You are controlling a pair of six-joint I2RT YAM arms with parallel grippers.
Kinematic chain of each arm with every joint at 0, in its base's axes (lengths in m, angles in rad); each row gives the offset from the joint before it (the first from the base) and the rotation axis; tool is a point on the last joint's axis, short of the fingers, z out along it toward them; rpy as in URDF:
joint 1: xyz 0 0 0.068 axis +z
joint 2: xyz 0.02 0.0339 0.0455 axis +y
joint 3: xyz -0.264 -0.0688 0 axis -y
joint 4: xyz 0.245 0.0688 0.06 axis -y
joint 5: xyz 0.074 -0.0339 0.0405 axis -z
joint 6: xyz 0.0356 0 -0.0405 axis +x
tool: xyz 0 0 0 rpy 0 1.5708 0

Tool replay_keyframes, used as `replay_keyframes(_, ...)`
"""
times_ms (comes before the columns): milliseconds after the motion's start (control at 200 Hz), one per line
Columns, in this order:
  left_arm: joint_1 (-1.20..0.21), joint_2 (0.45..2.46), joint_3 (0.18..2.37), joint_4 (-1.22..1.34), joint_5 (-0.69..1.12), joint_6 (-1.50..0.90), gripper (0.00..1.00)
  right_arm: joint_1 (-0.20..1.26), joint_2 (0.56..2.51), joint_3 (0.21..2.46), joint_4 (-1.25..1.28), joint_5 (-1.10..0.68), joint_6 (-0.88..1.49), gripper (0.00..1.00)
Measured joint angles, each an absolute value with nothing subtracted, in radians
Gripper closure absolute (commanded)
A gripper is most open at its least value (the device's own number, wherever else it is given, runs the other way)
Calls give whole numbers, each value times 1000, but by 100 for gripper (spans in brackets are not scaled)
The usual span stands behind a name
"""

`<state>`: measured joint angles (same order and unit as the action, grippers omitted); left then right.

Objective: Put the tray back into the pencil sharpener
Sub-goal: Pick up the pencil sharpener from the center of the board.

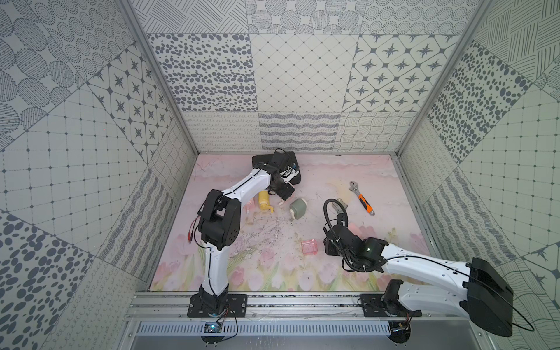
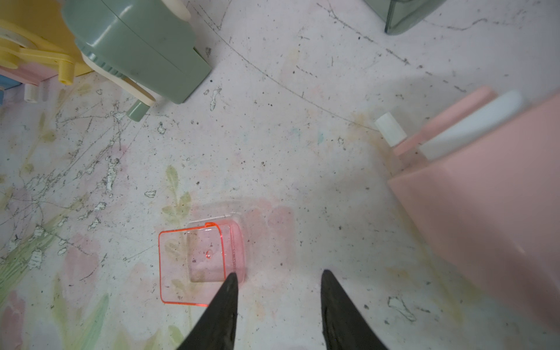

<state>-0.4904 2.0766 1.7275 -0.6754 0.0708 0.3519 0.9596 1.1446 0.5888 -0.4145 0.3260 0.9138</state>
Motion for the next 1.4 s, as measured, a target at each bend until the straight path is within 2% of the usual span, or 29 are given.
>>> replay_keyframes(80, -490, 2120, 1773, -696, 69, 360, 22, 960, 1145, 589, -415, 326, 914, 53)
replay_keyframes(270, -490, 2183, 1832, -731, 71, 381, 37, 960, 1145, 589, -417, 326, 913, 54)
replay_keyframes(490, -490, 2195, 1847, -749, 72, 396, 55, 960, 1135, 589, -422, 326, 913, 54)
replay_keyframes(610, -490, 2192, 1845, -749, 72, 400, 61, 960, 1123, 589, -427, 326, 913, 54)
replay_keyframes(881, -490, 2063, 1765, -722, 72, 419, 68, 959, 1063, 589, -455, 327, 913, 54)
replay_keyframes(1131, -490, 1737, 1510, -624, 104, 466, 69, 958, 1053, 589, -453, 326, 914, 54)
replay_keyframes(1401, -498, 1430, 1224, -587, 225, 583, 67, 958, 1053, 589, -443, 318, 918, 54)
